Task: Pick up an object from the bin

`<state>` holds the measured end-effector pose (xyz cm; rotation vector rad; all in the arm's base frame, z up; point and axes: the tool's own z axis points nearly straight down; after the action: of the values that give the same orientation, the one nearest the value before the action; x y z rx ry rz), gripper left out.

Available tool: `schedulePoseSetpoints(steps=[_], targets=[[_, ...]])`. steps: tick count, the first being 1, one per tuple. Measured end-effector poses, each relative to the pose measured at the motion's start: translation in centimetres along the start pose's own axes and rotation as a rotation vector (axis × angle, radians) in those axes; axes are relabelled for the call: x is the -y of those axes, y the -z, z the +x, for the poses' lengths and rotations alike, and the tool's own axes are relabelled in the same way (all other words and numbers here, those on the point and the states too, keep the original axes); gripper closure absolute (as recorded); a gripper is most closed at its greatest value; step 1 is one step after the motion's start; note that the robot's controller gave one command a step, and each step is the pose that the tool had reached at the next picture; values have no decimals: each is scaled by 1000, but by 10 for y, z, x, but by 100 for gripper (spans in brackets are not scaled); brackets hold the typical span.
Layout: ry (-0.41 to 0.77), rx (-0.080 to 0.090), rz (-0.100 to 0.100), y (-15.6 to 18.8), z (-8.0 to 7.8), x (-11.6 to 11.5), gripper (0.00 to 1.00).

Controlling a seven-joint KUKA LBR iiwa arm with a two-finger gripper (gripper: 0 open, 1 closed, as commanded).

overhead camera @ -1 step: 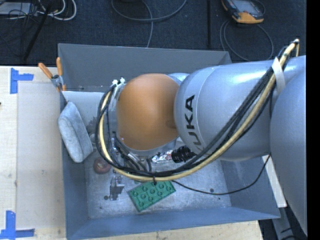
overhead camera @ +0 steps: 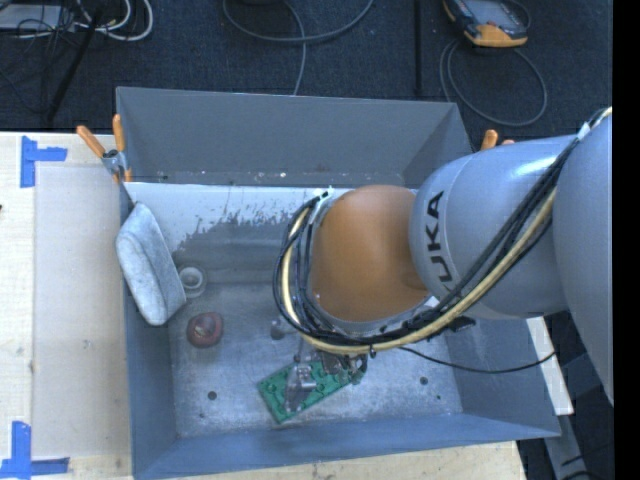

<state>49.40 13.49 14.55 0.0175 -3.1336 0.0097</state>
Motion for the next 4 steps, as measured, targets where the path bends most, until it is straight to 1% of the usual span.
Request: schedulePoseSetpoints(steps=[1, 2, 3, 4], targets=[[35, 6, -7, -74, -10, 38, 0], [36, 4, -7, -70, -10, 36, 100], [222, 15, -6, 68, 5, 31, 100], [218, 8, -6, 64, 5, 33, 0]])
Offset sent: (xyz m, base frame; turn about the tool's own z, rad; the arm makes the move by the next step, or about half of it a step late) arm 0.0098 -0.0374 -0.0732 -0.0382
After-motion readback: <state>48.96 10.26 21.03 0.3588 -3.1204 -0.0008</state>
